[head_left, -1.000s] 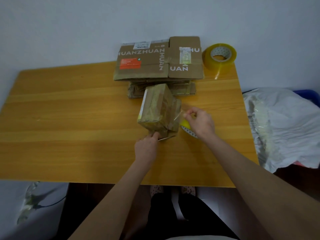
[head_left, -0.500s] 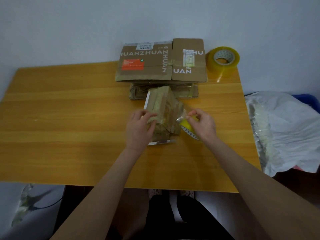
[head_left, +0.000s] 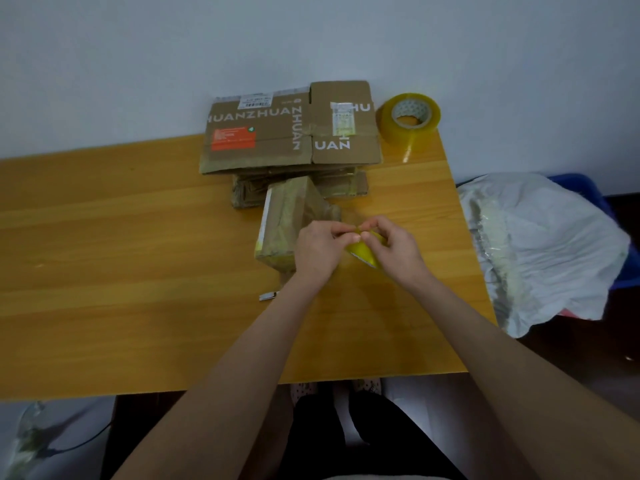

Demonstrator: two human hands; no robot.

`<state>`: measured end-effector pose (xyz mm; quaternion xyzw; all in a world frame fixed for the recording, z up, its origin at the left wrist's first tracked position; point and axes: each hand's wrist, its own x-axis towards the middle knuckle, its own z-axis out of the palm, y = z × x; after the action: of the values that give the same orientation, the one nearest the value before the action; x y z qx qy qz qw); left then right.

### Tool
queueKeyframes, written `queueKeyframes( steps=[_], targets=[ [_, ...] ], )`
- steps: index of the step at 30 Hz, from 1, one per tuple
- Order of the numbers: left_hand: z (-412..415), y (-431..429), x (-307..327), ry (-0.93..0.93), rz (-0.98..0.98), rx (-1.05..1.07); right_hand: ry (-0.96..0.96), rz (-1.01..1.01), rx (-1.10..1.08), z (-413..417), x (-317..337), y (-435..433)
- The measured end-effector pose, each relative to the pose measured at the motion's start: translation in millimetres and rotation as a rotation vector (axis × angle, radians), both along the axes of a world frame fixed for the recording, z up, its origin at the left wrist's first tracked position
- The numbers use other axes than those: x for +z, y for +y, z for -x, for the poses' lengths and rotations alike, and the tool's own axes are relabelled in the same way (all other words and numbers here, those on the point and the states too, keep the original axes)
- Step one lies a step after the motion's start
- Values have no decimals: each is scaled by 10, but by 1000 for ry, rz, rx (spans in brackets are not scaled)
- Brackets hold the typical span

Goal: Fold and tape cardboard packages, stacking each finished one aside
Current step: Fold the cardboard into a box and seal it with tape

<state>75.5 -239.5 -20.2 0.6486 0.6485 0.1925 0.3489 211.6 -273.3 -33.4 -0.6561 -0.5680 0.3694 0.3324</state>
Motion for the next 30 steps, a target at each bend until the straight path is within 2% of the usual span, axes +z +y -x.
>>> queueKeyframes(
  steps=[3, 8, 12, 15, 17, 19, 21, 24, 28, 30],
  targets=[
    [-90, -8, 69, -78, 21, 53, -11, 21, 4, -79, -7, -20],
    [-145, -7, 107, -13, 3, 11, 6, 119, -61, -132, 22, -25],
    [-152, 5, 84, 87, 43, -95, -64, 28, 89, -135, 79, -43],
    [-155, 53, 121, 66, 97, -91, -161, -63, 11, -101, 63, -44],
    [-145, 43, 149, 85, 33, -64, -235, -66, -36, -71, 40, -36],
    [-90, 0, 186, 102, -120, -3, -347, -98, -50, -50, 3, -19],
    [77, -20, 199, 31, -267, 105, -478, -125, -18, -47, -99, -16],
    [515, -32, 107, 23, -374, 219, -628, -23, 92, -58, -283, -13],
    [975, -163, -86, 74, -241, 324, -718, 175, 227, 2, -438, 7],
    [1084, -231, -176, 54, -164, 336, -746, 261, 207, 56, -426, 9]
  ],
)
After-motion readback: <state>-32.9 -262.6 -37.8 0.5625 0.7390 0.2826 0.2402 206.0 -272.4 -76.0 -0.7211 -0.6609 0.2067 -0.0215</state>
